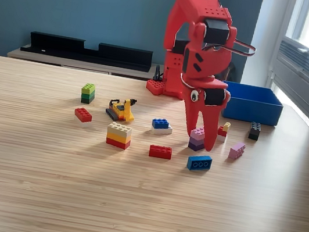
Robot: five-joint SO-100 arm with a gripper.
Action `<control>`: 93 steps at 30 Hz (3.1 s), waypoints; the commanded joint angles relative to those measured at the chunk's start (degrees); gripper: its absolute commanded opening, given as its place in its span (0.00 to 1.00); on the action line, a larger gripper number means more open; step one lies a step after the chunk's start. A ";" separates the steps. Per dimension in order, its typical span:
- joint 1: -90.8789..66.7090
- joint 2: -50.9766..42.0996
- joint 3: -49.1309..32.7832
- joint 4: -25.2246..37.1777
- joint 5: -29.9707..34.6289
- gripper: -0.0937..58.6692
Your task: Grasp a lego block and put it in the bin.
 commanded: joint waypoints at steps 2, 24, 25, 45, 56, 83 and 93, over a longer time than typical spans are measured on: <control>-3.08 -1.49 -5.54 -0.44 1.14 0.36; 0.44 -0.97 -10.37 7.47 0.88 0.00; 0.97 -0.97 -11.69 8.61 0.70 0.00; -8.96 17.05 -23.55 23.12 -2.29 0.00; -30.85 34.45 -13.62 32.17 -2.11 0.00; -67.15 35.24 3.43 31.03 -0.79 0.00; -67.15 35.24 4.92 29.79 -1.49 0.67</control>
